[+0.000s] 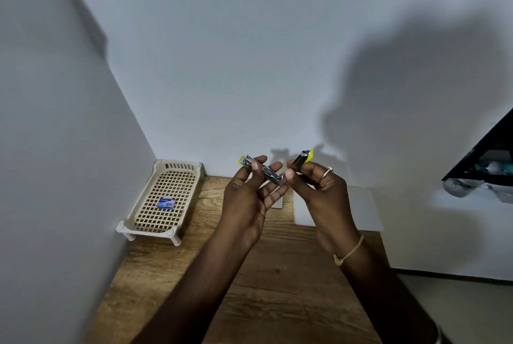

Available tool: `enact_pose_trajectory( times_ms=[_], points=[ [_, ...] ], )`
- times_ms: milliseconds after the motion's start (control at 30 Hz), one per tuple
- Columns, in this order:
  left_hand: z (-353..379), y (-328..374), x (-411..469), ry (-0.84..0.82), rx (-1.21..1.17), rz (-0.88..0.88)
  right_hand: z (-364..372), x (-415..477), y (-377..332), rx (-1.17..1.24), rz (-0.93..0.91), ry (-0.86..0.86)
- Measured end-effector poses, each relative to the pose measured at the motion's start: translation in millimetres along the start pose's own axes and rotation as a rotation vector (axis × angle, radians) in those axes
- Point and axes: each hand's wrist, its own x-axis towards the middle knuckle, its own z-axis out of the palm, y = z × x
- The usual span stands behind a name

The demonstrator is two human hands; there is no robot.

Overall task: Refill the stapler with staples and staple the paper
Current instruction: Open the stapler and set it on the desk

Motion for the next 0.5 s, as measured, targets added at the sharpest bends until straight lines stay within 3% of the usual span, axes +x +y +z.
enact_pose_trajectory(
  times_ms=[300, 500],
  points=[
    [5.6, 1.3, 4.5, 0.036, -0.157, 0.066, 5.3, -7.8, 1.6, 0.219, 0.036, 0.031],
    [4.6, 2.6, 5.2, 0.034, -0.182, 0.051, 4.7, -11.9, 7.5, 0.125, 0.013, 0.029]
  ],
)
